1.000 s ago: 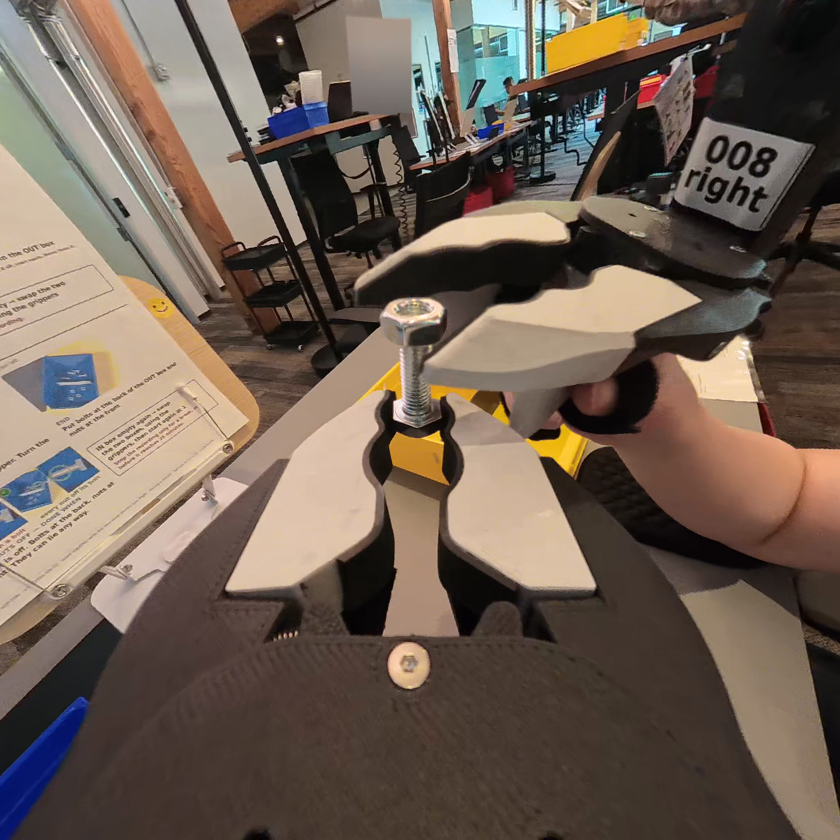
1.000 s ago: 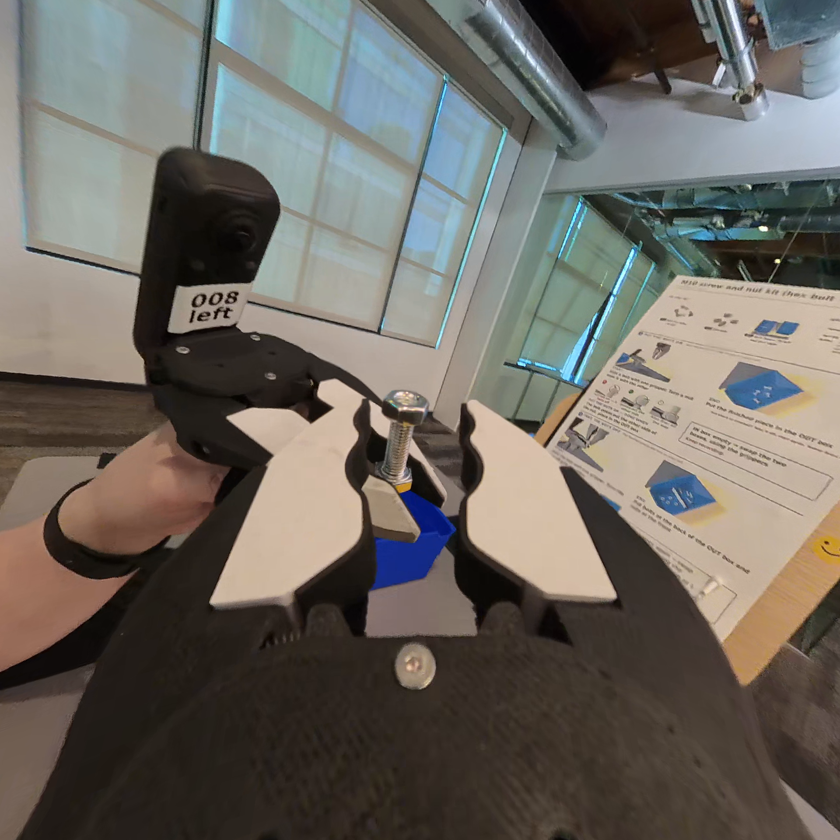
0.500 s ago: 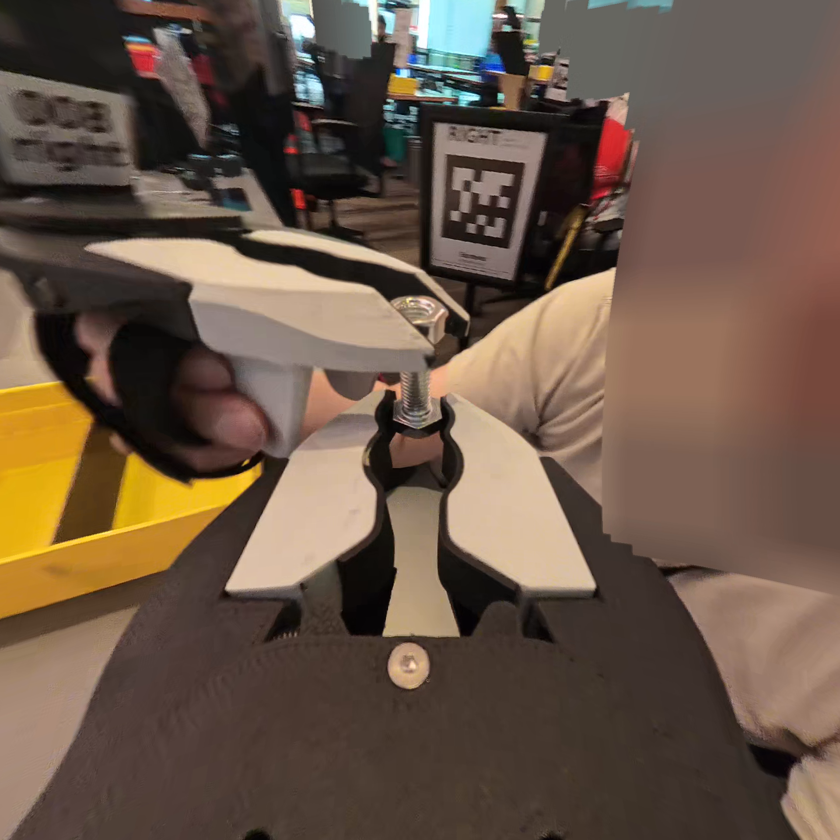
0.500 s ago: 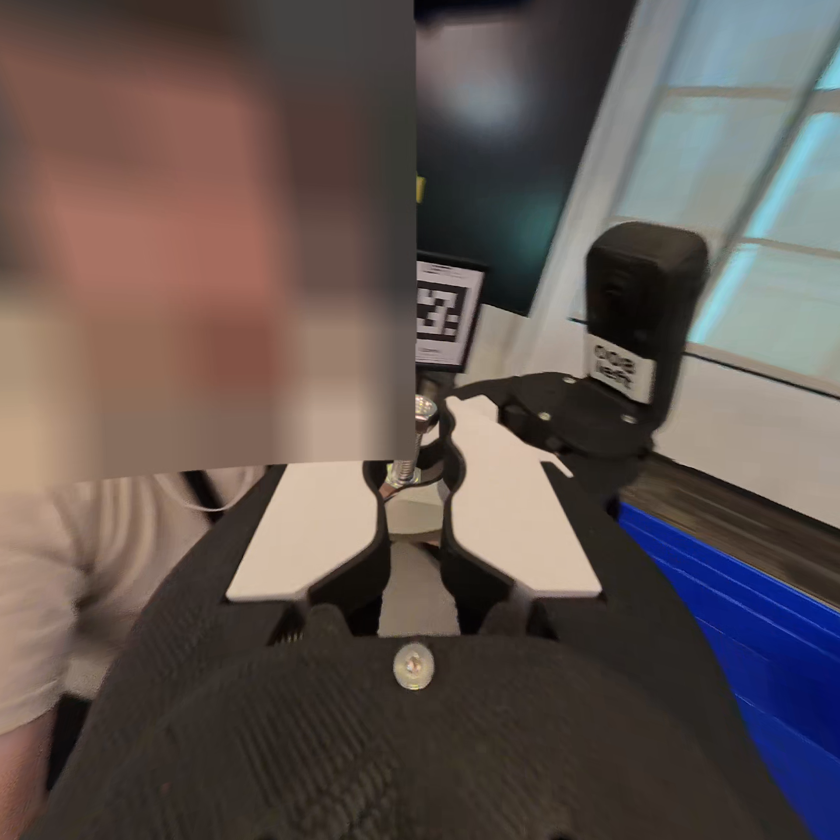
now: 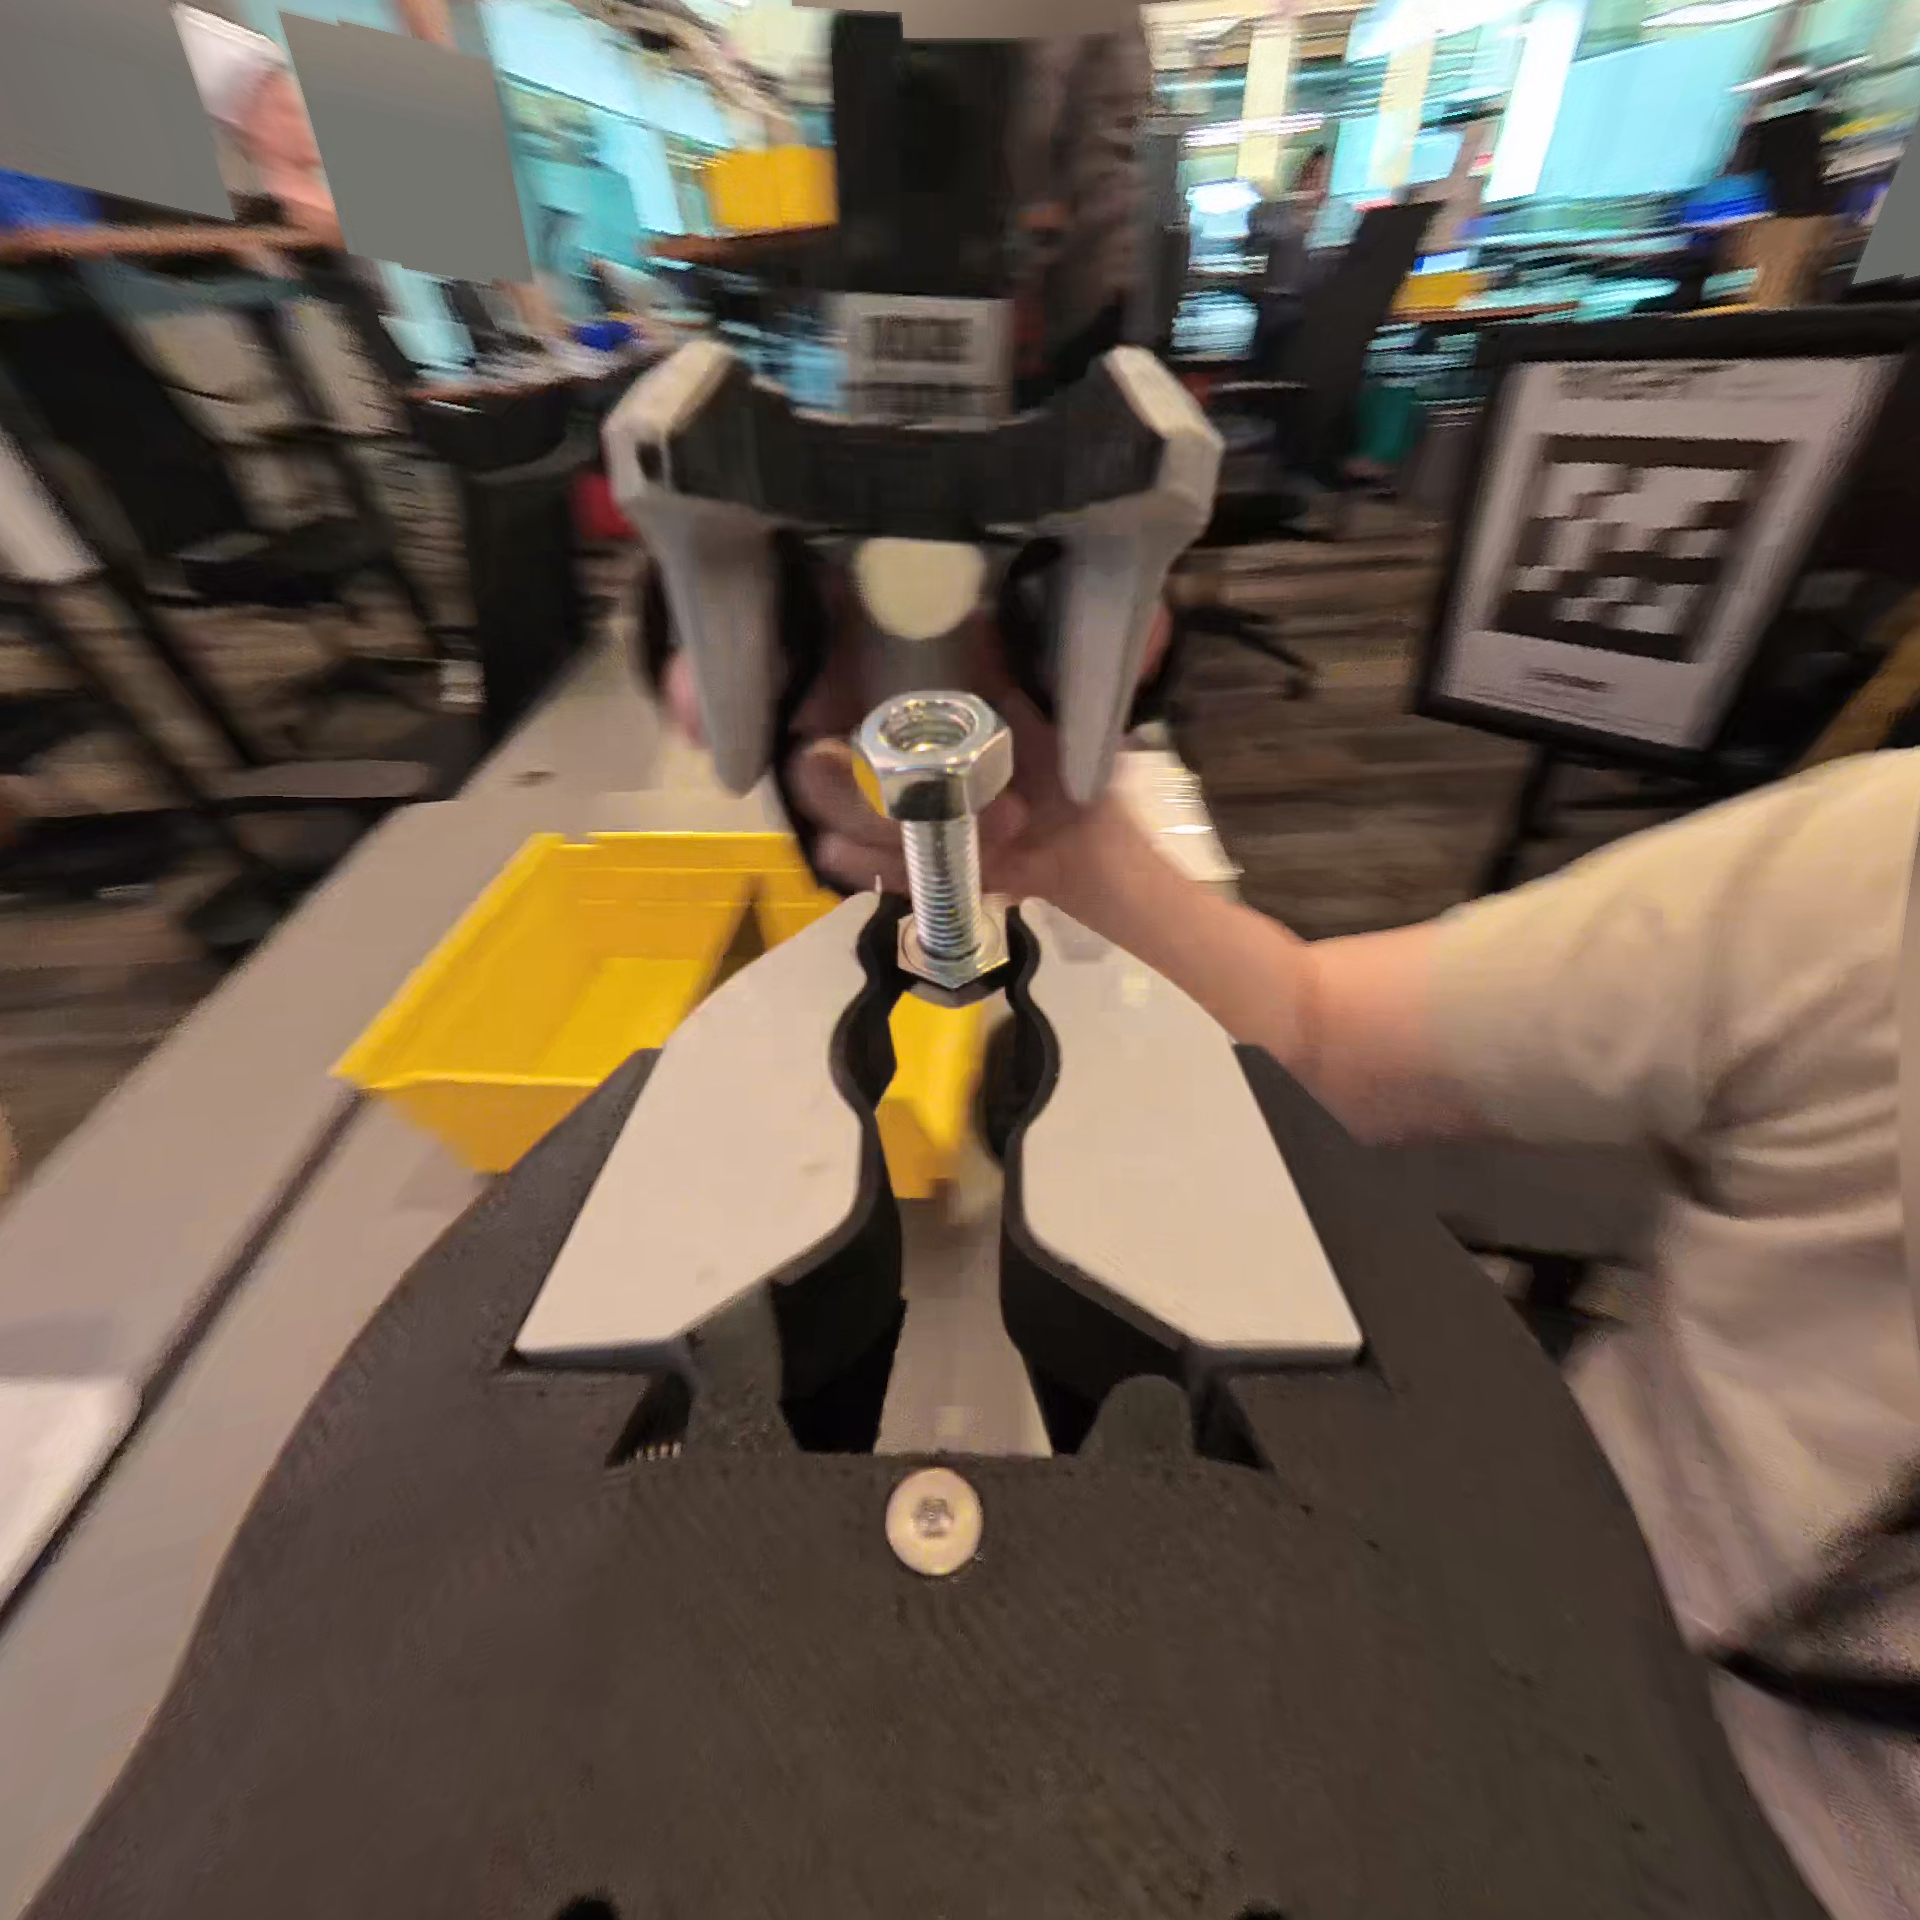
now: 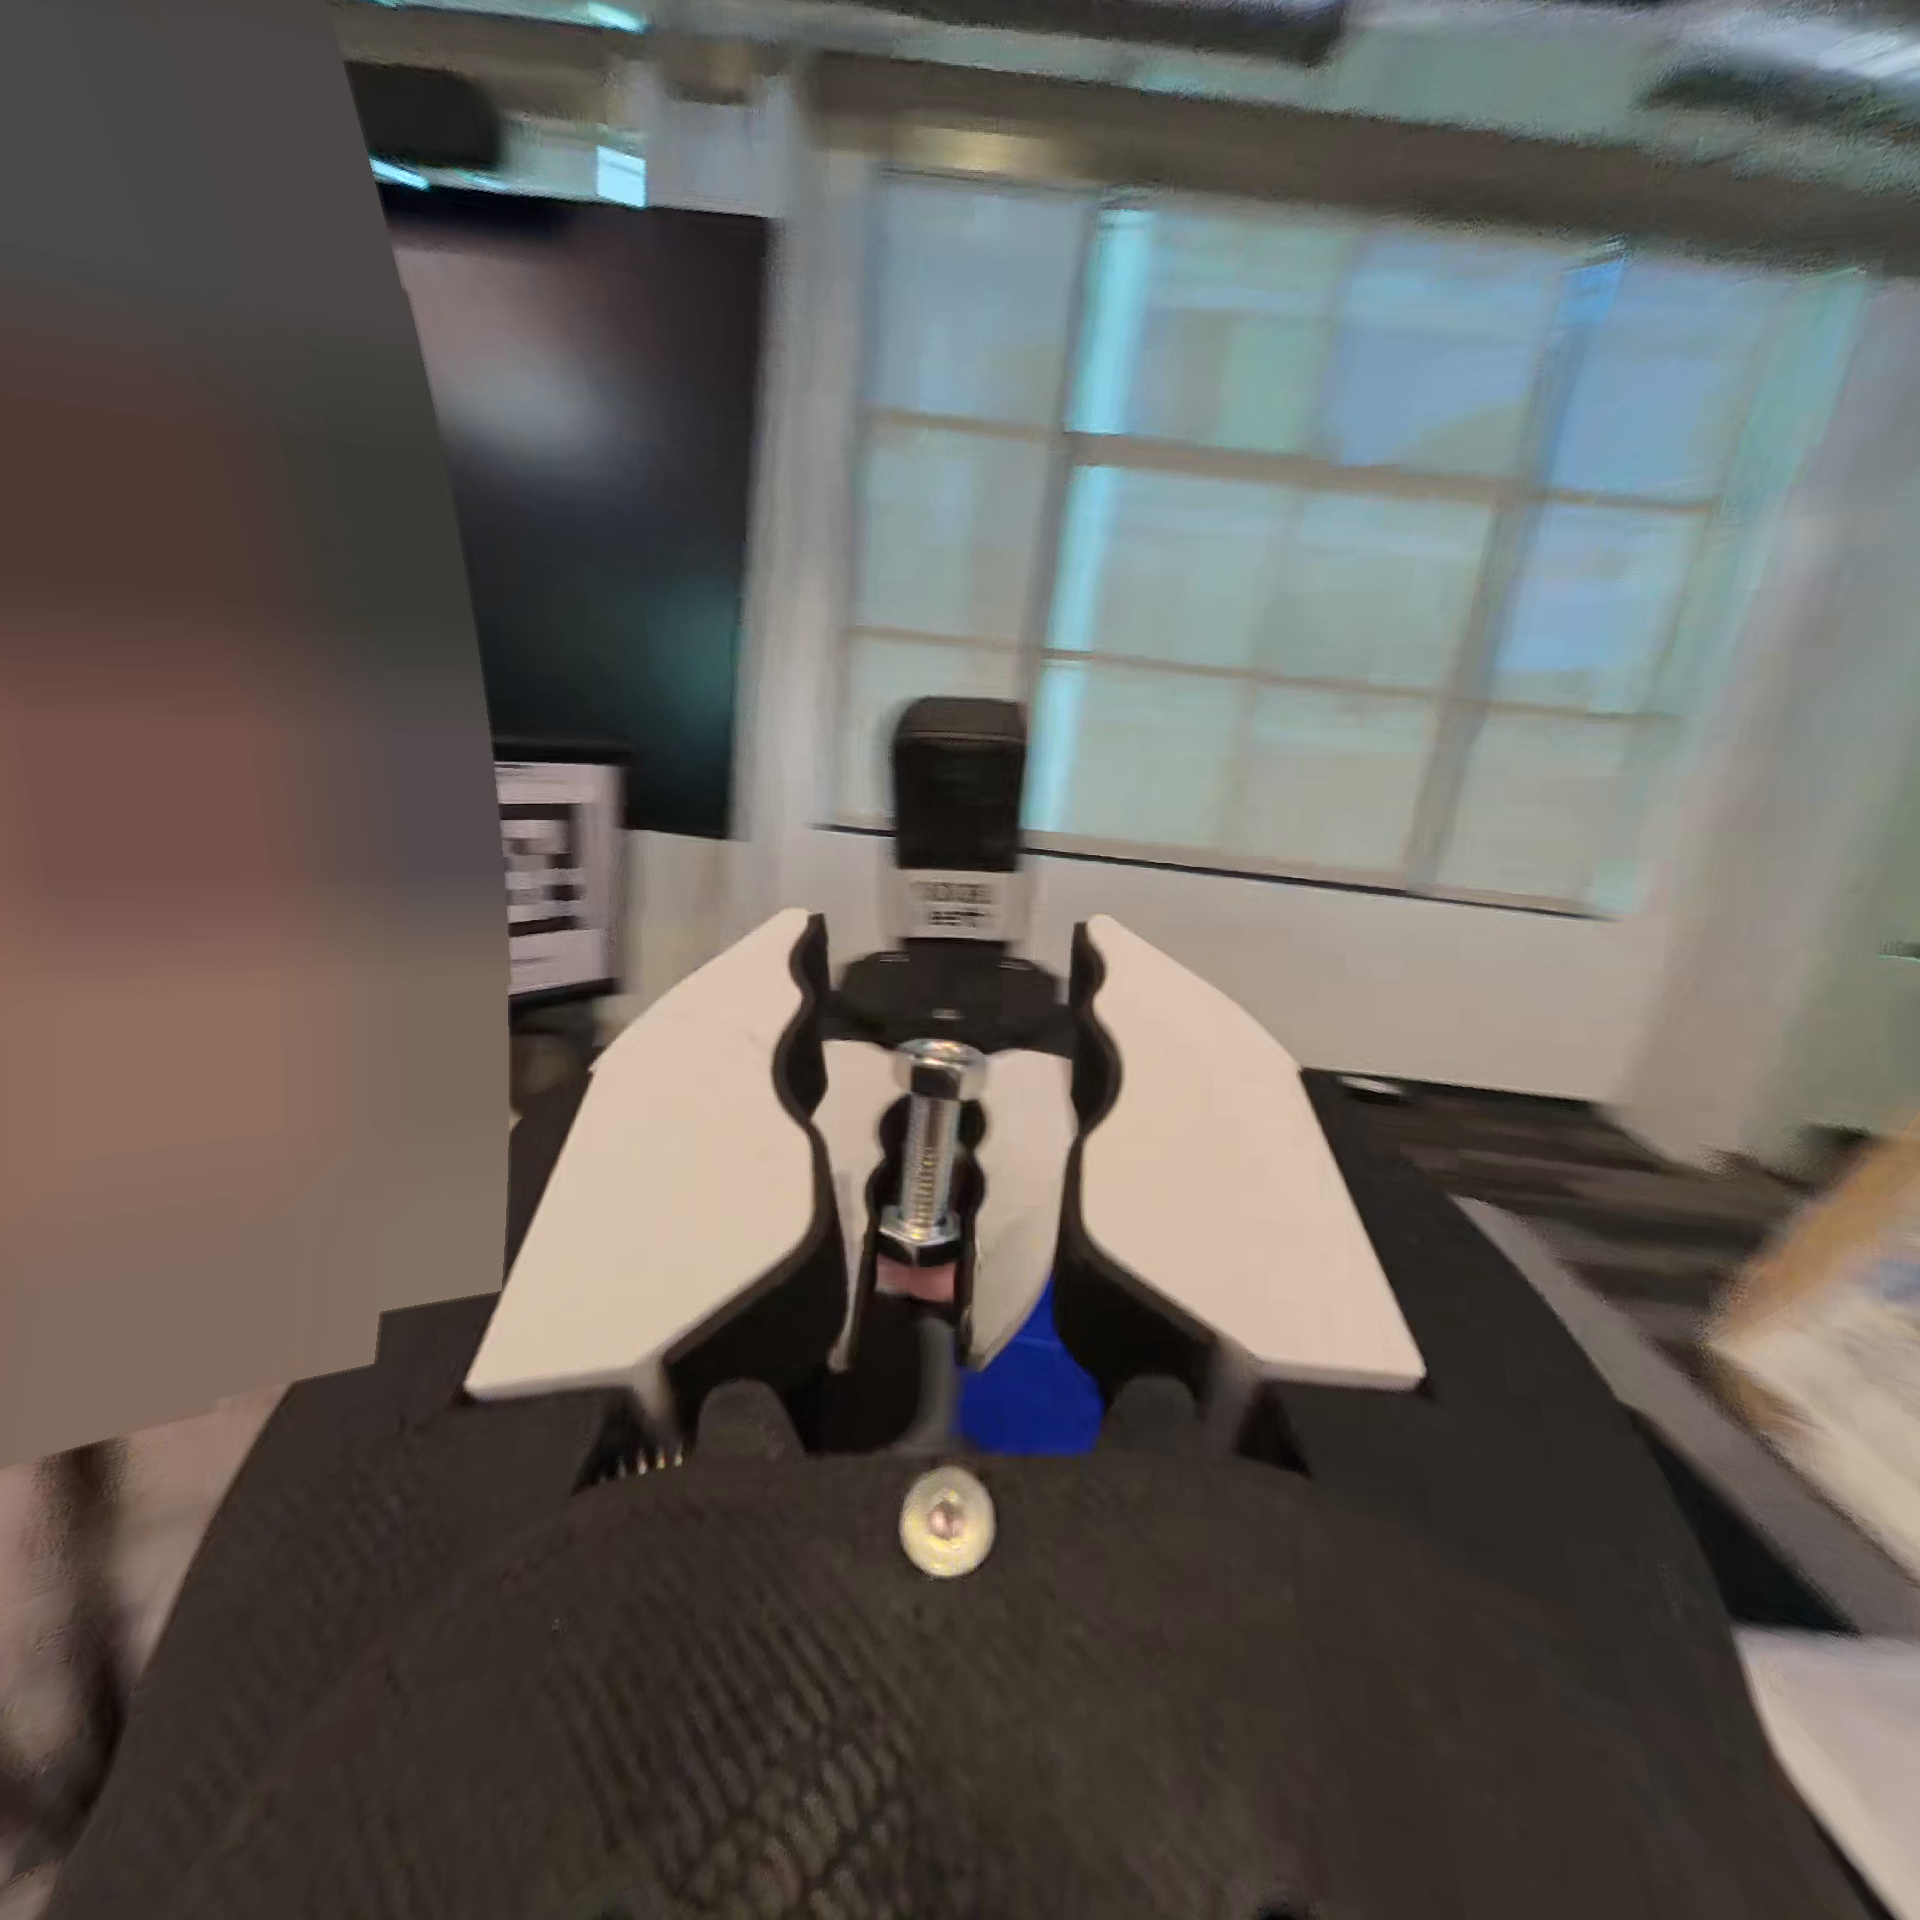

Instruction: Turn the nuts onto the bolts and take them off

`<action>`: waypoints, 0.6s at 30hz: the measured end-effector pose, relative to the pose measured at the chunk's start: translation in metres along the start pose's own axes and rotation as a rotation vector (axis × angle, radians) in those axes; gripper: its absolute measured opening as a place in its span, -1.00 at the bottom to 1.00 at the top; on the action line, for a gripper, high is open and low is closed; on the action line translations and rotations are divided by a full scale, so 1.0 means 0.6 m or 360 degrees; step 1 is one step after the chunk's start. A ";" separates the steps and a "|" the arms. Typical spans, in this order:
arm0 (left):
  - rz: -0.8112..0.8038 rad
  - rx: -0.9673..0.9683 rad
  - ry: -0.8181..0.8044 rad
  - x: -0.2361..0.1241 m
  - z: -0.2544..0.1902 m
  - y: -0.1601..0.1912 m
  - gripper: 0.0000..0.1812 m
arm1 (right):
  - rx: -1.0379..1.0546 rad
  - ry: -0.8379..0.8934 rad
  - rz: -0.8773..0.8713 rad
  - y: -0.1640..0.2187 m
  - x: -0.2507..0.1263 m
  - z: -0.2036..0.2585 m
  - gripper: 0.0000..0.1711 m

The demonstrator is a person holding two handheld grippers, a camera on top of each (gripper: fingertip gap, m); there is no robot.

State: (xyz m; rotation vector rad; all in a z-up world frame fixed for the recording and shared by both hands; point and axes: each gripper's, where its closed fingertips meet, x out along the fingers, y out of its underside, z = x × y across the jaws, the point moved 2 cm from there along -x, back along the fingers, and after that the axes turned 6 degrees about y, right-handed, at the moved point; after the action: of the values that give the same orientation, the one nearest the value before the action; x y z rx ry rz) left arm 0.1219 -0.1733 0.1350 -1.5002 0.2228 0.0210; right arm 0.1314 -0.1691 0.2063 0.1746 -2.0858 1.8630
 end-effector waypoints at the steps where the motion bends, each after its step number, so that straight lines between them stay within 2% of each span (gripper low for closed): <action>1: 0.0002 0.0056 -0.0176 -0.005 0.020 0.000 -0.80 | -0.0111 0.0196 0.0031 0.000 -0.002 -0.016 -0.48; 4: 0.0033 0.0187 -0.0574 -0.022 0.059 0.002 -0.81 | -0.0449 0.0573 0.0204 0.013 0.002 -0.037 -0.47; 7: 0.0032 0.0198 -0.0741 -0.034 0.075 0.001 -0.81 | -0.0690 0.0750 0.0255 0.019 0.012 -0.032 -0.48; 11: 0.0044 0.0210 -0.0843 -0.044 0.086 0.002 -0.81 | -0.0773 0.0848 0.0375 0.040 0.029 -0.031 -0.55; 16: 0.0060 0.0195 -0.0811 -0.040 0.082 0.004 -0.80 | -0.0719 0.0857 0.0437 0.063 0.040 -0.042 -0.55; 18: 0.0069 0.0202 -0.0802 -0.038 0.080 0.004 -0.81 | -0.0720 0.0842 0.0433 0.065 0.041 -0.041 -0.67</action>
State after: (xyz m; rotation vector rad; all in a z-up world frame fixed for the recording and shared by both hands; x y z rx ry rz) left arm 0.1058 -0.1228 0.1387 -1.3174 -0.1477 0.4077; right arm 0.1004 -0.1366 0.1800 -0.6647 -2.1317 1.3086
